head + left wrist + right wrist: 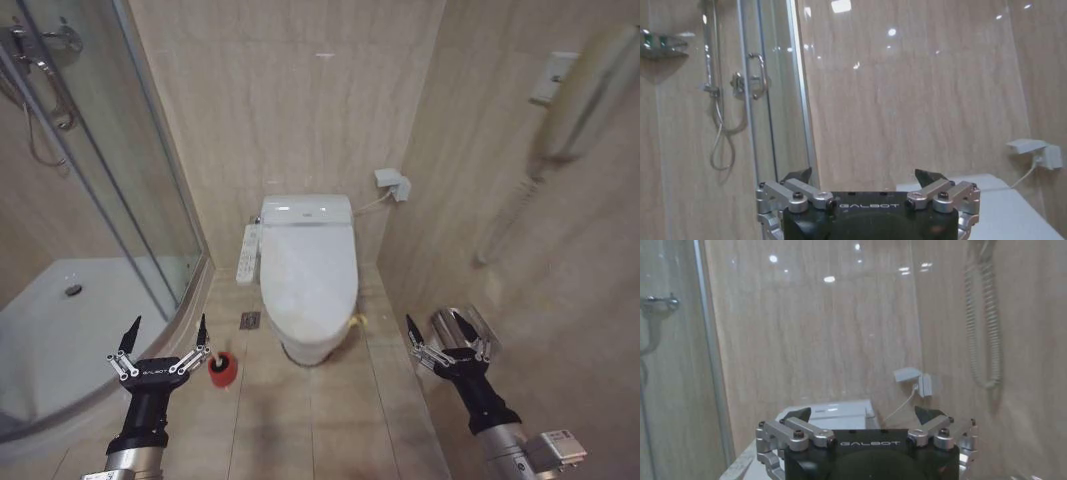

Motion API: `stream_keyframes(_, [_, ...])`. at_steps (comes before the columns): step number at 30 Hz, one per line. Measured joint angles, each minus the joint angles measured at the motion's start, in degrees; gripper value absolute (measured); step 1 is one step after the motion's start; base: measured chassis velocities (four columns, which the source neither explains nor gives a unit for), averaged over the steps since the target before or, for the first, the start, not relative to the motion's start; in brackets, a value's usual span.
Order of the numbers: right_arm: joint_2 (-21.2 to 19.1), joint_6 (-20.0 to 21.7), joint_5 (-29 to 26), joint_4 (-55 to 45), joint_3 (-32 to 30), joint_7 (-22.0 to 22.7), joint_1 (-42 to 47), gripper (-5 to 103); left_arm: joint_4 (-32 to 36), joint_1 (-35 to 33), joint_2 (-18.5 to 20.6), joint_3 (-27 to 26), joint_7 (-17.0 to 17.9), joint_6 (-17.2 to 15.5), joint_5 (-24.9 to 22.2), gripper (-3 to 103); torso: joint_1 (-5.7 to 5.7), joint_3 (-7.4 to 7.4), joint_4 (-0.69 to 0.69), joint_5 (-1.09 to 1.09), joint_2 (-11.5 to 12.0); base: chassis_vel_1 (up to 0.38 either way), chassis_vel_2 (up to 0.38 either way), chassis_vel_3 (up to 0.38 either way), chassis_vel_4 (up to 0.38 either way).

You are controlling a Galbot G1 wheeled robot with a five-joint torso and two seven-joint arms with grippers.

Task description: Open the toilet lid, clean the toilet bowl with a toilet brush, close the toilet lid, and flush.

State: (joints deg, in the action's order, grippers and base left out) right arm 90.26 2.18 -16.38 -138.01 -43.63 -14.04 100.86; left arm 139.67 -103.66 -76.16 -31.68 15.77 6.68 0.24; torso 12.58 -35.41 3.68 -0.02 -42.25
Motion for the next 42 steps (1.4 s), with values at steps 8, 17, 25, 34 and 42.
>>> stream_keyframes(8, [0.00, 0.00, 0.00, 0.00, 0.00, 0.00, -0.02, 100, 0.00, 0.02, 0.00, 0.00, 0.00, 0.00, 0.00, 100, 0.07, -0.04, -0.02, 0.03, 0.04, 0.118, -0.108, -0.113, 0.130])
stream_keyframes(17, [-0.01, 0.00, 0.00, 0.00, 0.00, 0.00, -0.03, 100, 0.00, 0.03, 0.01, 0.00, 0.00, 0.00, 0.00, 100, 0.11, -0.05, -0.02, 0.02, 0.06, -0.046, 0.048, 0.057, -0.055])
stream_keyframes(25, [0.00, 0.00, 0.00, 0.00, 0.00, 0.00, -0.01, 100, 0.01, 0.01, 0.01, 0.00, 0.00, 0.00, 0.00, 100, 0.05, -0.03, -0.02, 0.01, 0.04, 0.000, 0.000, 0.000, 0.000])
stream_keyframes(34, [-0.01, 0.00, 0.00, 0.00, 0.00, 0.00, -0.01, 100, 0.01, 0.01, 0.01, 0.00, 0.00, 0.00, 0.00, 100, 0.06, -0.04, -0.02, 0.01, 0.04, 0.000, 0.000, 0.000, 0.000])
stream_keyframes(42, [-0.01, 0.00, 0.00, 0.00, 0.00, 0.00, -0.01, 100, 0.01, 0.02, 0.01, 0.00, 0.00, 0.00, 0.00, 100, 0.06, -0.04, -0.02, 0.01, 0.04, 0.000, 0.000, 0.000, 0.000])
